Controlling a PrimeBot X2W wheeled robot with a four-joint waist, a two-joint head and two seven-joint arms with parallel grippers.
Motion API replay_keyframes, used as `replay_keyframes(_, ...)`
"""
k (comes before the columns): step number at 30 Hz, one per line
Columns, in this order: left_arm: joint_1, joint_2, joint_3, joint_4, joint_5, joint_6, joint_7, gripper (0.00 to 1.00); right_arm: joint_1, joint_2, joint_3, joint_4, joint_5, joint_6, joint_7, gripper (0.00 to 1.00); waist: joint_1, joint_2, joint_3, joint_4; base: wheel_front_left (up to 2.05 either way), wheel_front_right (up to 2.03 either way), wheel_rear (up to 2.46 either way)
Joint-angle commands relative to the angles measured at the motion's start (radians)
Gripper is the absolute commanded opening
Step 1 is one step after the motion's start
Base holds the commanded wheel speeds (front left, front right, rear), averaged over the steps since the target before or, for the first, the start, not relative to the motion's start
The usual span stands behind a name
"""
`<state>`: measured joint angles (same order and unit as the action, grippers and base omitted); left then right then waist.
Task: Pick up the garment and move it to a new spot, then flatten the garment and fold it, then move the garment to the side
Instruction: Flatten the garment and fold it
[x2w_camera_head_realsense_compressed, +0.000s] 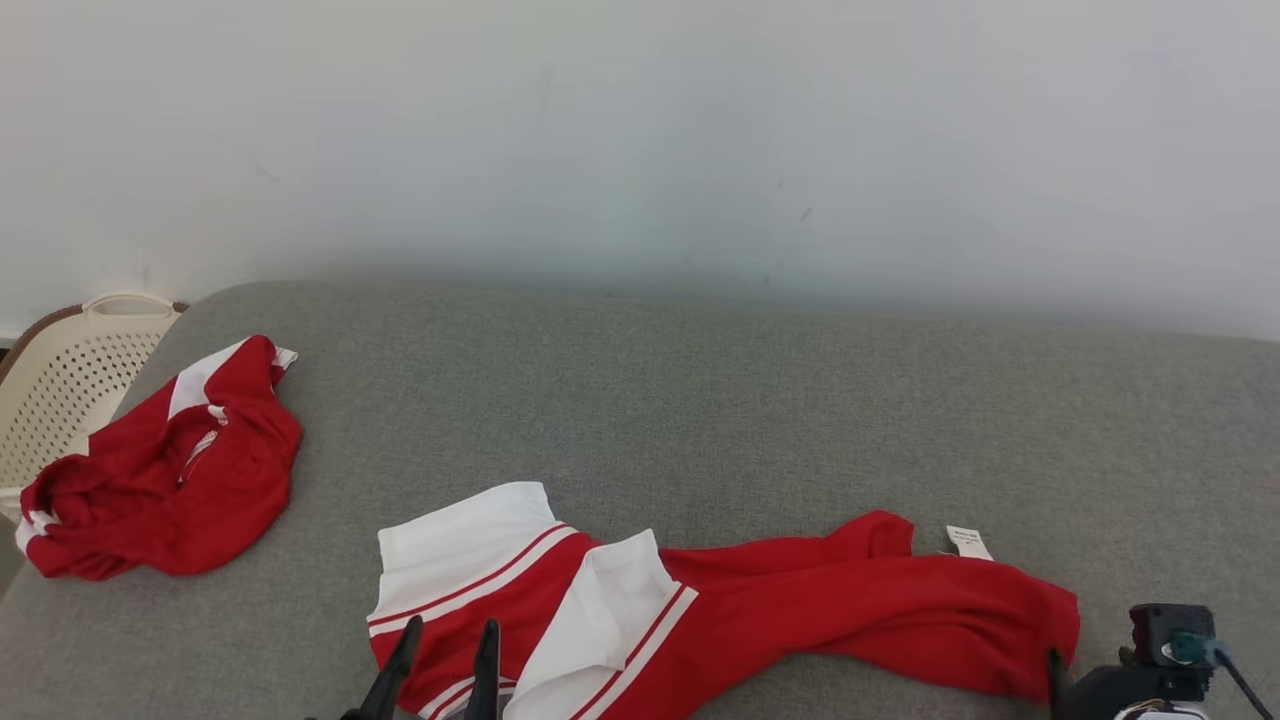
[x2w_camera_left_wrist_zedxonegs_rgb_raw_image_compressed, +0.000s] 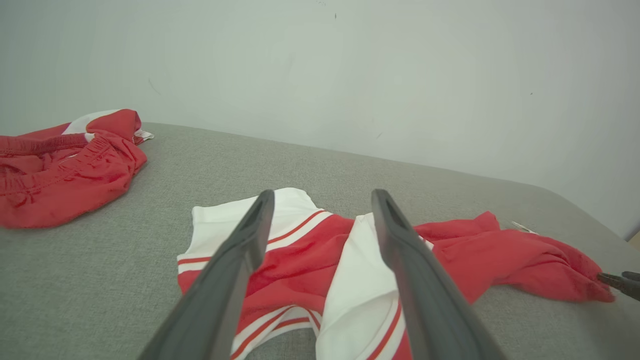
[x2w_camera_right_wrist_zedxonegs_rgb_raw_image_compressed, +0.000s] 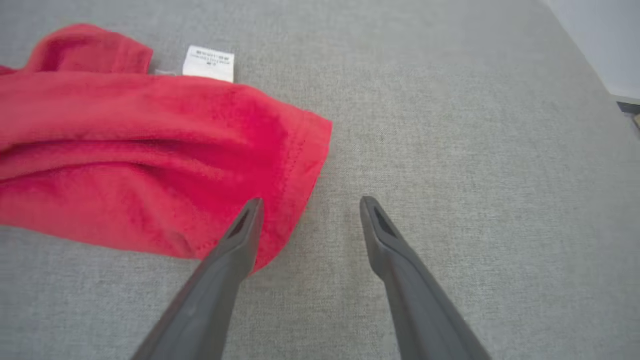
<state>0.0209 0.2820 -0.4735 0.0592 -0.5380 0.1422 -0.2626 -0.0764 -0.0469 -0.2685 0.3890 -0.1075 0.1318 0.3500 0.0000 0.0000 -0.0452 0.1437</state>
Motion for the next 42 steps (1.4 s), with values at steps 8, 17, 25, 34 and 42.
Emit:
replay_keyframes(8, 0.029, -0.022, 0.088, 0.013, 0.006, 0.012, -0.004, 1.0, 0.11, -0.001, 0.051, -0.194, 0.217, -0.002, -0.278, 1.0, 0.0, 0.0, -0.039, -0.051, 0.0, 0.0, 0.0)
replay_keyframes(17, 0.053, -0.045, 0.222, 0.041, 0.1, -0.041, -0.004, 1.0, 0.164, -0.002, 0.174, -0.24, 0.29, -0.002, -0.45, 1.0, 0.0, 0.0, -0.065, -0.095, 0.0, 0.0, 0.0)
replay_keyframes(25, 0.039, -0.072, 0.231, 0.113, 0.126, -0.137, 0.001, 1.0, 0.163, -0.002, 0.156, -0.221, 0.255, -0.002, -0.403, 1.0, 0.0, 0.0, -0.069, -0.106, 0.0, 0.0, 0.0)
replay_keyframes(34, -0.174, -0.064, 0.038, 0.324, 0.19, -0.236, 0.283, 1.0, -0.063, -0.019, 0.126, -0.088, 0.105, -0.002, -0.082, 1.0, 0.0, 0.0, -0.027, -0.134, 0.0, 0.0, 0.0)
replay_keyframes(42, -0.258, -0.016, -0.07, 0.356, 0.261, -0.254, 0.425, 1.0, -0.193, -0.055, 0.149, 0.006, 0.1, -0.002, -0.044, 1.0, 0.0, 0.0, 0.011, -0.117, 0.0, 0.0, 0.0)
